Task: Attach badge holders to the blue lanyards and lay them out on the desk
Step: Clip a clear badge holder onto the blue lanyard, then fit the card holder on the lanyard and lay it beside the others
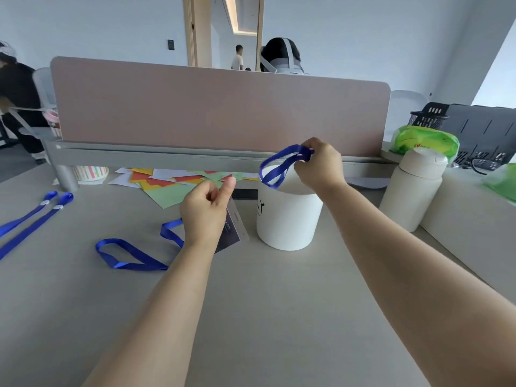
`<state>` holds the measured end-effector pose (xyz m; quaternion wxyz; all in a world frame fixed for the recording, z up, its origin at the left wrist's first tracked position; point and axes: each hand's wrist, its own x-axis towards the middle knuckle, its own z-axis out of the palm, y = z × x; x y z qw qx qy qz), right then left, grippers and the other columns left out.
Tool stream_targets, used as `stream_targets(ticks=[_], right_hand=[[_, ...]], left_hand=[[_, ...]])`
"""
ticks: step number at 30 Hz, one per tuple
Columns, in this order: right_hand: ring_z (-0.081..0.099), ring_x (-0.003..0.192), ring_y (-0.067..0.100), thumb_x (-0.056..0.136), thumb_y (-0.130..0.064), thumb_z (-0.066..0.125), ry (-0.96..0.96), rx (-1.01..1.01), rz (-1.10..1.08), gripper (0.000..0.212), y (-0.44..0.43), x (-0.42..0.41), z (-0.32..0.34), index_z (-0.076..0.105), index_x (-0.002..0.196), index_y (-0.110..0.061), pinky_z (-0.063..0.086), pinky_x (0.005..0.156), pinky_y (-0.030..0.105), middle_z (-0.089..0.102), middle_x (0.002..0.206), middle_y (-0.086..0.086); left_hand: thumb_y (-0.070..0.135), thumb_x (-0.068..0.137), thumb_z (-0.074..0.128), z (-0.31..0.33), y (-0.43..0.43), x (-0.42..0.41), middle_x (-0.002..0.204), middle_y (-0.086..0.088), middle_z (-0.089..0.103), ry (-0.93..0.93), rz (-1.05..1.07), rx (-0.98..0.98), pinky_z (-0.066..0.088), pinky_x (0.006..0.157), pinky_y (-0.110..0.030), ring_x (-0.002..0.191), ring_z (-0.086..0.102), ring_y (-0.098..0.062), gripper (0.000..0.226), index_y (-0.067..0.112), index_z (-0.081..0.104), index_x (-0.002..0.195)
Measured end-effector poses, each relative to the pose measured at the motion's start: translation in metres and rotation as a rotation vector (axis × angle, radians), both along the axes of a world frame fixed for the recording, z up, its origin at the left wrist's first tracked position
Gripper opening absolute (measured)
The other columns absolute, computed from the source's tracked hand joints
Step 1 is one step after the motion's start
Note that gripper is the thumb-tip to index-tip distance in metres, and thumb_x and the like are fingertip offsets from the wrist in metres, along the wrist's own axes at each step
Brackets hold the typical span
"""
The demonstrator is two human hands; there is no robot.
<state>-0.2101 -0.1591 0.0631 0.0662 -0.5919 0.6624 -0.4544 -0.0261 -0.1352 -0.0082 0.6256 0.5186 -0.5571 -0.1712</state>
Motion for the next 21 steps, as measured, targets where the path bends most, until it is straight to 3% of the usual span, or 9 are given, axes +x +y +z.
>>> stream_targets(ticks=[2,5,8,11,13,17,21], right_hand=[[0.049,0.081,0.024,0.074,-0.003,0.047,0.07,0.064,0.018,0.032,0.0,0.0,-0.007,0.062,0.101,-0.013,0.036,0.066,0.025,0.063,0.102,0.013],[0.052,0.08,0.026,0.076,-0.009,0.048,0.138,0.14,0.034,0.029,0.001,0.003,-0.015,0.065,0.097,-0.017,0.039,0.065,0.027,0.062,0.101,0.007],[0.052,0.077,0.029,0.079,-0.019,0.044,0.248,0.288,0.028,0.019,-0.002,0.007,-0.018,0.062,0.074,-0.019,0.039,0.07,0.029,0.062,0.087,0.004],[0.06,0.089,0.031,0.083,-0.022,0.045,0.243,0.362,0.042,0.024,-0.002,0.009,-0.02,0.067,0.091,-0.016,0.044,0.082,0.036,0.068,0.096,0.007],[0.061,0.089,0.034,0.084,-0.017,0.043,0.23,0.274,0.023,0.027,0.002,0.008,-0.023,0.068,0.095,-0.015,0.046,0.082,0.036,0.069,0.099,0.01],[0.059,0.092,0.03,0.085,-0.01,0.042,0.25,0.034,-0.014,0.031,0.014,0.006,-0.027,0.068,0.098,-0.02,0.046,0.086,0.037,0.067,0.092,0.005],[0.055,0.068,0.019,0.085,-0.01,0.046,0.126,-0.146,0.088,0.026,0.023,0.011,-0.023,0.069,0.091,-0.021,0.047,0.067,0.029,0.07,0.091,-0.004]], left_hand=[[0.044,0.086,0.055,-0.001,0.0,-0.001,0.053,-0.005,0.038,0.042,0.0,0.004,0.025,0.047,-0.019,0.052,0.031,-0.014,0.055,-0.001,0.041,0.057],[0.044,0.088,0.052,0.0,0.002,-0.004,0.049,0.003,0.045,0.077,-0.003,0.051,0.029,0.046,-0.013,0.048,0.041,-0.01,0.048,0.014,0.045,0.051],[0.041,0.093,0.046,0.002,0.004,-0.008,0.054,0.009,0.05,0.082,-0.029,0.102,0.032,0.045,-0.01,0.051,0.044,-0.009,0.039,0.017,0.062,0.066],[0.033,0.095,0.044,-0.001,0.004,-0.01,0.07,0.007,0.059,0.081,-0.076,0.073,0.032,0.044,-0.007,0.058,0.047,-0.007,0.031,0.019,0.066,0.078],[0.029,0.096,0.044,-0.002,0.003,-0.01,0.08,0.003,0.063,0.106,-0.099,0.064,0.034,0.047,-0.006,0.065,0.052,-0.006,0.028,0.019,0.065,0.081],[0.021,0.095,0.045,0.0,0.005,-0.01,0.08,0.005,0.062,0.11,-0.125,0.054,0.035,0.051,-0.005,0.066,0.052,-0.001,0.026,0.013,0.067,0.085],[0.02,0.095,0.046,0.002,0.013,0.0,0.084,0.009,0.062,0.034,-0.186,0.112,0.037,0.06,-0.012,0.074,0.054,0.0,0.022,0.015,0.066,0.087]])
